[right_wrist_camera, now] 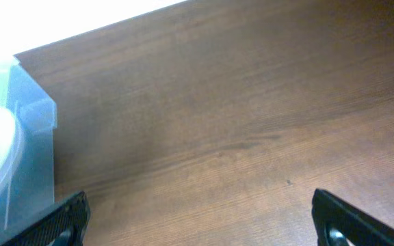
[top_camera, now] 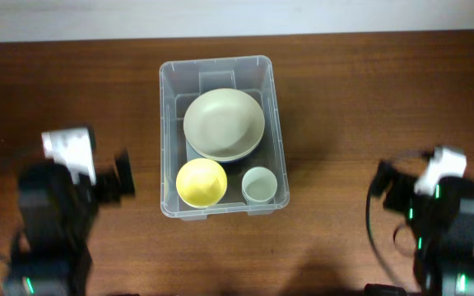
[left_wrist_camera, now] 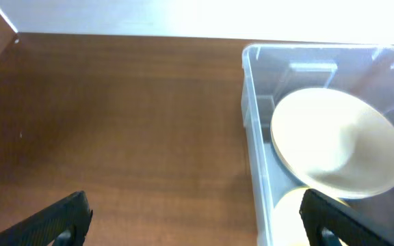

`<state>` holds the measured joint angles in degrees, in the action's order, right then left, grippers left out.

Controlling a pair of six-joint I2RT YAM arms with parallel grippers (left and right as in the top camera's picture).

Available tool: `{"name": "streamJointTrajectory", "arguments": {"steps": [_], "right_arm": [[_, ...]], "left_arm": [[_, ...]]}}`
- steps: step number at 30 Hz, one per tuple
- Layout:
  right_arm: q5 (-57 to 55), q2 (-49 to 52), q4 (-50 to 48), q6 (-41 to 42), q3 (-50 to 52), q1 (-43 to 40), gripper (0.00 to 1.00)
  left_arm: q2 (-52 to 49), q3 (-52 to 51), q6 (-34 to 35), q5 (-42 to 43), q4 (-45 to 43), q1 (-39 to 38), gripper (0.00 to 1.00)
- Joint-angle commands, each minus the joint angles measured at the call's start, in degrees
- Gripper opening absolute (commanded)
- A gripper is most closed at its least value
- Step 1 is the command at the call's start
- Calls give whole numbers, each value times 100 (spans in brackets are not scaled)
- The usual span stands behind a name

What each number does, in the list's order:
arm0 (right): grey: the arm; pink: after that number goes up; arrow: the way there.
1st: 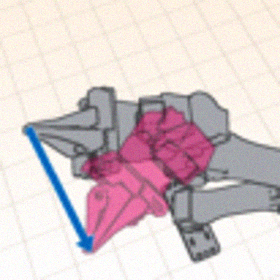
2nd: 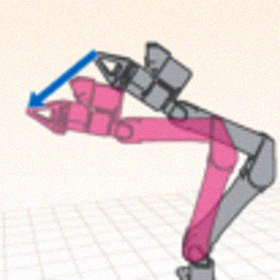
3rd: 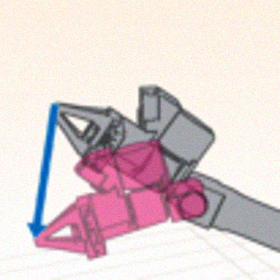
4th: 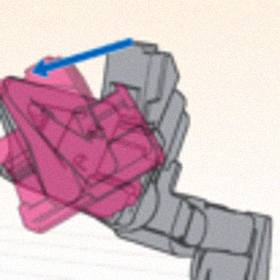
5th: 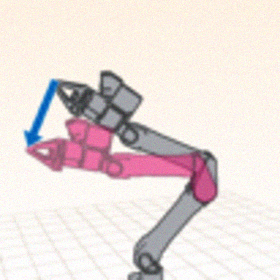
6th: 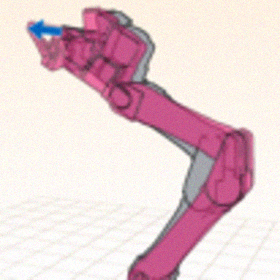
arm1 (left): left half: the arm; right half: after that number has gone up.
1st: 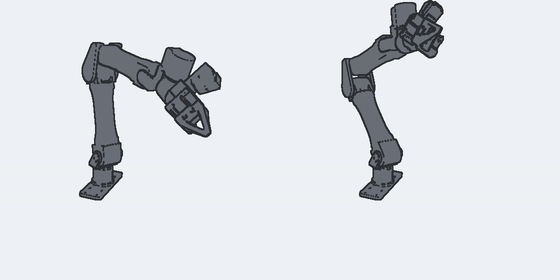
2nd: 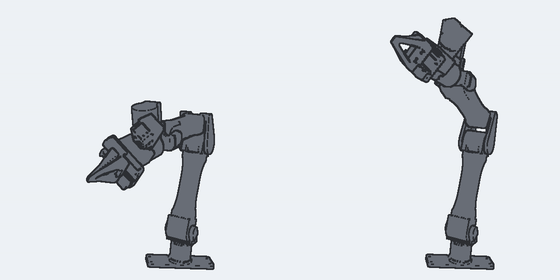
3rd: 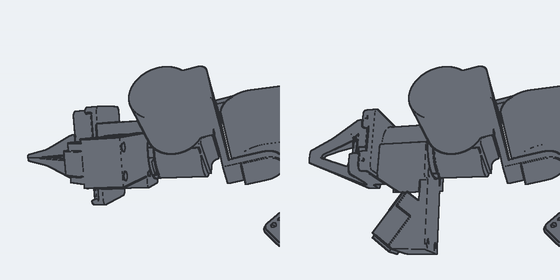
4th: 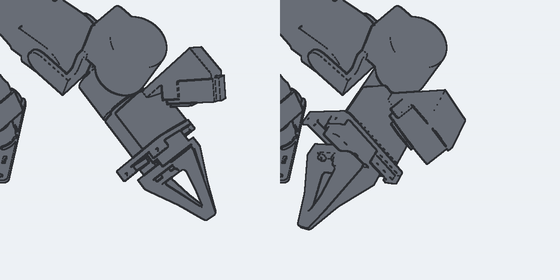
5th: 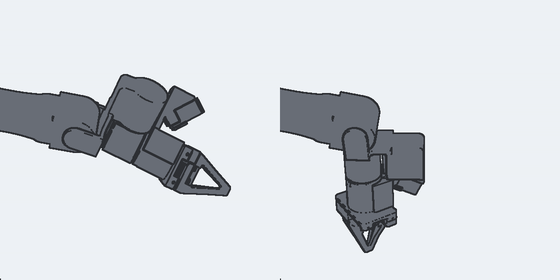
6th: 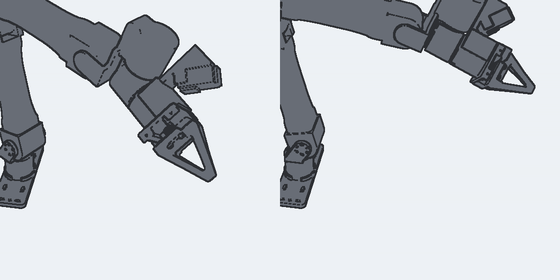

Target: Pack container

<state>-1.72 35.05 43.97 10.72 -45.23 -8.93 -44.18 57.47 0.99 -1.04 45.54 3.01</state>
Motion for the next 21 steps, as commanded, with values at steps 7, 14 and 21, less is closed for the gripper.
{"name": "streamJointTrajectory", "arguments": {"steps": [7, 14, 21], "right_arm": [[15, -1670, 90, 72, 699, -9, 99], [15, -1668, 90, 72, 706, -9, 99], [15, -1668, 90, 72, 706, -9, 99]], "left_arm": [[1311, -1652, 155, -22, 581, -2, 99], [1314, -1652, 153, -22, 1633, -2, 99], [1314, -1652, 155, -22, 1711, -2, 99]]}}
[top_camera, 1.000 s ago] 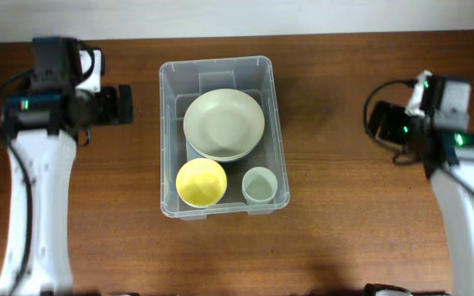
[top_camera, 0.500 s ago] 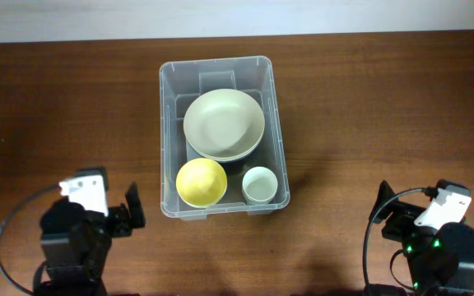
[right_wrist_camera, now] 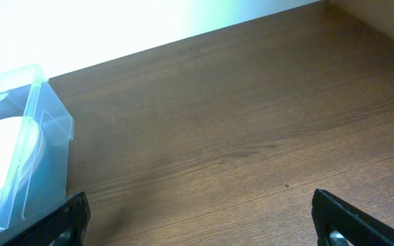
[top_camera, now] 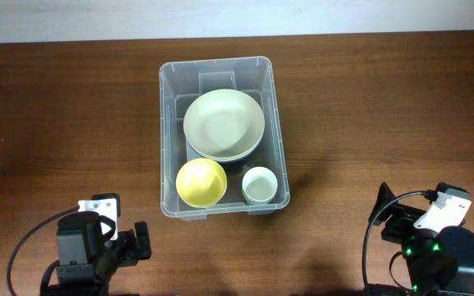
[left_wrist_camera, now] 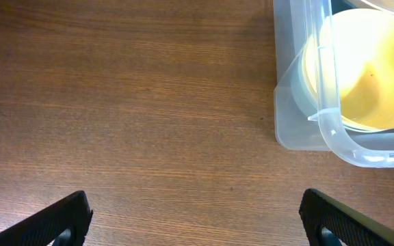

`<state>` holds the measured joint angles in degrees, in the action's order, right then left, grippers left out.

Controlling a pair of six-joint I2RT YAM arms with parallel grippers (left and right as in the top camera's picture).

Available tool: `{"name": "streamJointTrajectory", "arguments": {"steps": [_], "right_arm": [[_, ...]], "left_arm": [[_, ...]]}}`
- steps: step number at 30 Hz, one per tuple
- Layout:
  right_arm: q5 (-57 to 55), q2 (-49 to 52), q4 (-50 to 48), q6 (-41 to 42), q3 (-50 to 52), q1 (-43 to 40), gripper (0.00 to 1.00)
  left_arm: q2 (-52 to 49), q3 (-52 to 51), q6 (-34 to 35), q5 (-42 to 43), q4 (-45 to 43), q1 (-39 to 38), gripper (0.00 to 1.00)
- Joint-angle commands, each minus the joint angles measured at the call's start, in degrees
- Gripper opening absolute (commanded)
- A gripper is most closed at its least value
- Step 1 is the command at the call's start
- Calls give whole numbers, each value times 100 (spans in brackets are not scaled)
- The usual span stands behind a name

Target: Pack container

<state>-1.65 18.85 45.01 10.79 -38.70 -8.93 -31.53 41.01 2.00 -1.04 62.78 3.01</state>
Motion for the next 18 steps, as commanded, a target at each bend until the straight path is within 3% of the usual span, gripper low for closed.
{"name": "streamJointTrajectory", "arguments": {"steps": [1, 5, 10, 18], "right_arm": [[9, -48, -11, 63, 52, -9, 99], [107, -190, 44, -57, 144, -9, 99], [833, -592, -295, -807, 621, -7, 99], [1241, -1792, -2212, -929, 2223, 273, 99]], "left_arm": [[48, -7, 55, -22, -13, -2, 99], [48, -7, 55, -22, -13, -2, 99], [48, -7, 55, -22, -13, -2, 99], [48, -7, 55, -22, -13, -2, 99]]}}
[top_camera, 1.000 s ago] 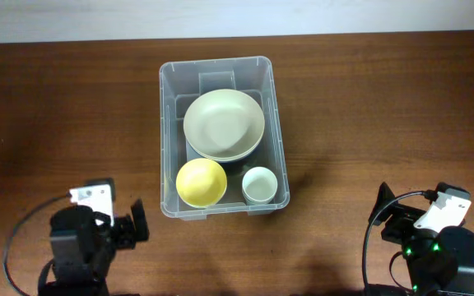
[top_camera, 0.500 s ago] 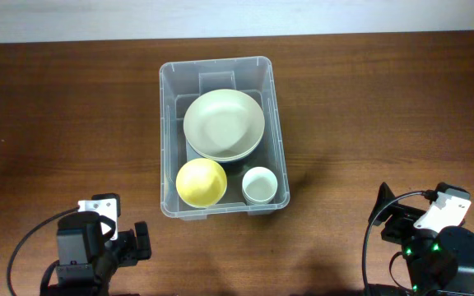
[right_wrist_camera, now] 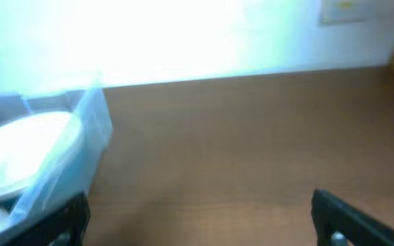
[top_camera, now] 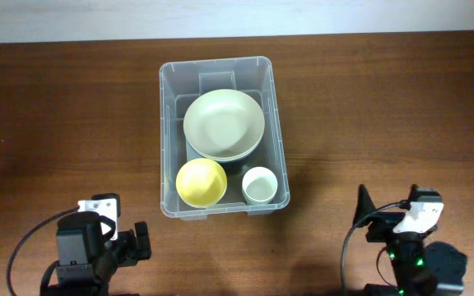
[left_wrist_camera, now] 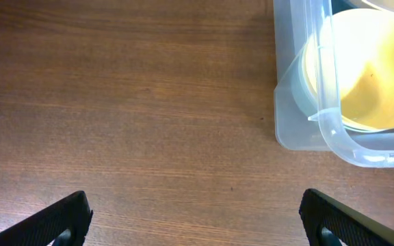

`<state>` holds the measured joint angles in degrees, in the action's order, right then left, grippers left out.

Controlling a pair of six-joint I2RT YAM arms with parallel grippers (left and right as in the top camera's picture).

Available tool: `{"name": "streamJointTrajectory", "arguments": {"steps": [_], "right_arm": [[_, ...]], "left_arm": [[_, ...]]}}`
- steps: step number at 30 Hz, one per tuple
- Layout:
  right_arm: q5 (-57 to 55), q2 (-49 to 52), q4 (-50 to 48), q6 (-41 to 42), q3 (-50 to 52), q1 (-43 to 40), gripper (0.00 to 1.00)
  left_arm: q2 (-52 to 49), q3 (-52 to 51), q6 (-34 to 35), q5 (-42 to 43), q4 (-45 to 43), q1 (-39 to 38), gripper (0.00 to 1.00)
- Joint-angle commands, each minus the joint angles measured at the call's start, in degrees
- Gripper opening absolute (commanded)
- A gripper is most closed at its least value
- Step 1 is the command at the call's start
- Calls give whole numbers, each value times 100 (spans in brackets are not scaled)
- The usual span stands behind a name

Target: Pack container

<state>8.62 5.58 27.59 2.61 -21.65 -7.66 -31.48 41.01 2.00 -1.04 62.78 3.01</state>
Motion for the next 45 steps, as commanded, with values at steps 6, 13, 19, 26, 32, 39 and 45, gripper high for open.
{"name": "streamJointTrajectory", "arguments": {"steps": [6, 13, 19, 26, 32, 39, 45], "right_arm": [[24, -538, -2472, -120, 1390, 334, 99], [-201, -538, -3807, -439, 2133, 498, 99], [-168, -529, -2345, -562, 2131, 514, 99], [-175, -468, -2380, -562, 2133, 503, 99], [-175, -468, -2380, -560, 2133, 503, 99], [-175, -468, -2380, -562, 2133, 503, 99], [-175, -468, -2380, -562, 2133, 503, 99]], "left_arm": [[44, -7, 55, -22, -11, -2, 99], [44, -7, 52, -22, -13, -2, 99], [44, -7, 55, -22, -13, -2, 99], [44, -7, 52, -22, -13, -2, 99], [44, -7, 55, -22, -13, -2, 99], [44, -7, 55, -22, -13, -2, 99], [44, -7, 55, -22, -11, -2, 99]]}}
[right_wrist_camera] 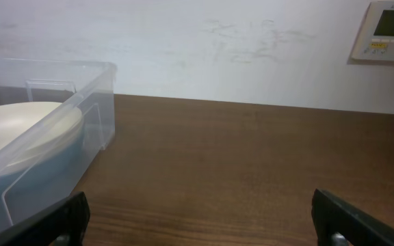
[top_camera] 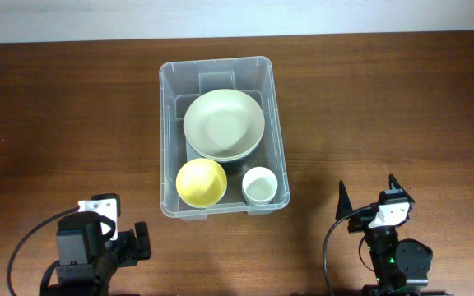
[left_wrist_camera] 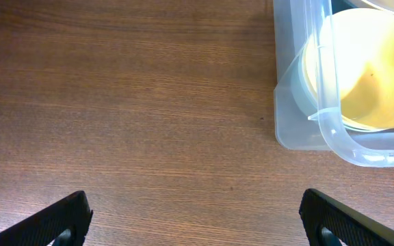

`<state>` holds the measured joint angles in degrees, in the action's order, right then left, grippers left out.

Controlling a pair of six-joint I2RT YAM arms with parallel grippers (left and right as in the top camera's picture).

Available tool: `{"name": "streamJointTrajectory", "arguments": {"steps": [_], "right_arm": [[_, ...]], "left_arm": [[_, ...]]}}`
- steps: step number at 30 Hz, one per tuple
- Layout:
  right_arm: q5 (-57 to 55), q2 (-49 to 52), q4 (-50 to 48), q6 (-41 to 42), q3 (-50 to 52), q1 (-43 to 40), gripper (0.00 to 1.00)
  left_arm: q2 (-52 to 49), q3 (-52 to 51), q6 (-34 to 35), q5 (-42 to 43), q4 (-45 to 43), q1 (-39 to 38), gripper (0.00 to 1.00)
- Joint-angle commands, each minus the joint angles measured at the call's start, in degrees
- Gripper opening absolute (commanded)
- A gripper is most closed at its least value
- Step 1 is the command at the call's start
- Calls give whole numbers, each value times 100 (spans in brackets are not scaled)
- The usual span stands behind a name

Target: Pack container

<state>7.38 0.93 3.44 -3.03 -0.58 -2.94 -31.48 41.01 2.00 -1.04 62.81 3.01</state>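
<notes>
A clear plastic container [top_camera: 271,115] stands mid-table, its corner [left_wrist_camera: 299,130] showing in the left wrist view and its side wall [right_wrist_camera: 94,102] in the right wrist view. Inside lie a pale green plate [top_camera: 223,123] on something blue-grey, a yellow bowl [top_camera: 201,182] and a small white cup [top_camera: 258,184]. My left gripper [top_camera: 138,242] sits at the front left, open and empty [left_wrist_camera: 197,225], over bare wood left of the yellow bowl [left_wrist_camera: 361,68]. My right gripper [top_camera: 367,197] is at the front right, open and empty [right_wrist_camera: 200,225], facing the back wall.
The table [top_camera: 385,99] is dark brown wood. A white wall [right_wrist_camera: 217,48] runs behind it, with a small control panel [right_wrist_camera: 392,27] at the upper right. The table's front edge lies close to both arms.
My right arm has shifted a little left along the front edge, and its wrist view has levelled toward the wall and sharpened. The left arm and the container's contents have not moved.
Both arms first stood beside the container, blurred, with grippers open. By the following moment they sat near the front corners of the table. The left has stayed there; the right has moved further left and turned. The dishes stayed in the container throughout.
</notes>
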Motion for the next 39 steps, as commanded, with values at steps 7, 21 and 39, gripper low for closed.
{"name": "streamJointTrajectory", "arguments": {"steps": [7, 21, 39], "right_arm": [[-50, -2, 35, 2, 26, 31, 99], [-50, -2, 35, 2, 26, 31, 99], [-50, -2, 35, 2, 26, 31, 99]], "left_arm": [[317, -254, 57, 129, -98, -2, 100], [2914, -3742, -155, 350, -5545, -2, 99], [3119, -4050, -811, 579, -5866, -39, 99]]}}
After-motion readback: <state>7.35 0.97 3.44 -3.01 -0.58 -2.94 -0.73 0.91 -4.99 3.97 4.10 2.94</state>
